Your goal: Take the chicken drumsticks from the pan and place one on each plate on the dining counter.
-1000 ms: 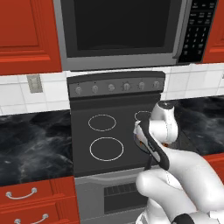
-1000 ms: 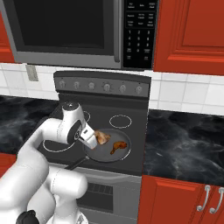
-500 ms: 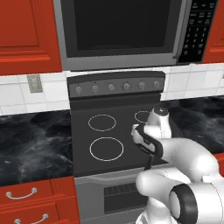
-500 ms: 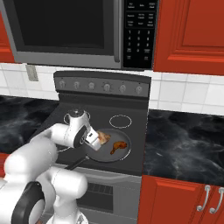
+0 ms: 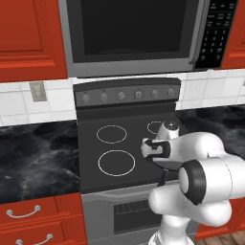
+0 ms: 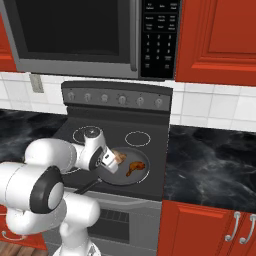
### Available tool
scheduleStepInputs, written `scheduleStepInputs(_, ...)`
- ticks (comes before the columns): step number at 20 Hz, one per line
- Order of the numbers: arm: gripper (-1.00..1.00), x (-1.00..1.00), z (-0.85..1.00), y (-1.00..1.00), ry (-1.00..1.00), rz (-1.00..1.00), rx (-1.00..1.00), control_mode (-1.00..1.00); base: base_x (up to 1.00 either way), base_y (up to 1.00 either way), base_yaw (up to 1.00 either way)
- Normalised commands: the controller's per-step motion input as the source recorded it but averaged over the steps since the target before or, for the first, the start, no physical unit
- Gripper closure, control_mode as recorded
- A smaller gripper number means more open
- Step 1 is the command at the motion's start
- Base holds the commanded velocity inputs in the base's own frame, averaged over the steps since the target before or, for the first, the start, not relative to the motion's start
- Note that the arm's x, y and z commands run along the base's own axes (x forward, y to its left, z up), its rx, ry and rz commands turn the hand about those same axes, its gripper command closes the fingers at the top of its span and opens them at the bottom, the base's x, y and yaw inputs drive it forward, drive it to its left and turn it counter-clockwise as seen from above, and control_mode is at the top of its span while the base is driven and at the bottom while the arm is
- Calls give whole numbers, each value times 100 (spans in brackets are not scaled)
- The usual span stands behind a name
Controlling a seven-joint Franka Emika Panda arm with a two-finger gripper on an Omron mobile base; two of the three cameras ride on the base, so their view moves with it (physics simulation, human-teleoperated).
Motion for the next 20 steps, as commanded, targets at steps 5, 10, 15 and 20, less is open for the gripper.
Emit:
scheduleStepInputs(5,-100,30,-33,0,0,0,0,-100,0,0,0)
scheduleStepInputs(10,100,30,-32,0,0,0,0,-100,0,0,0)
scheduleStepInputs(15,100,4,-30,8,0,-4,0,-100,0,0,0)
scheduleStepInputs(20,100,0,-25,9,0,-7,0,-100,0,0,0)
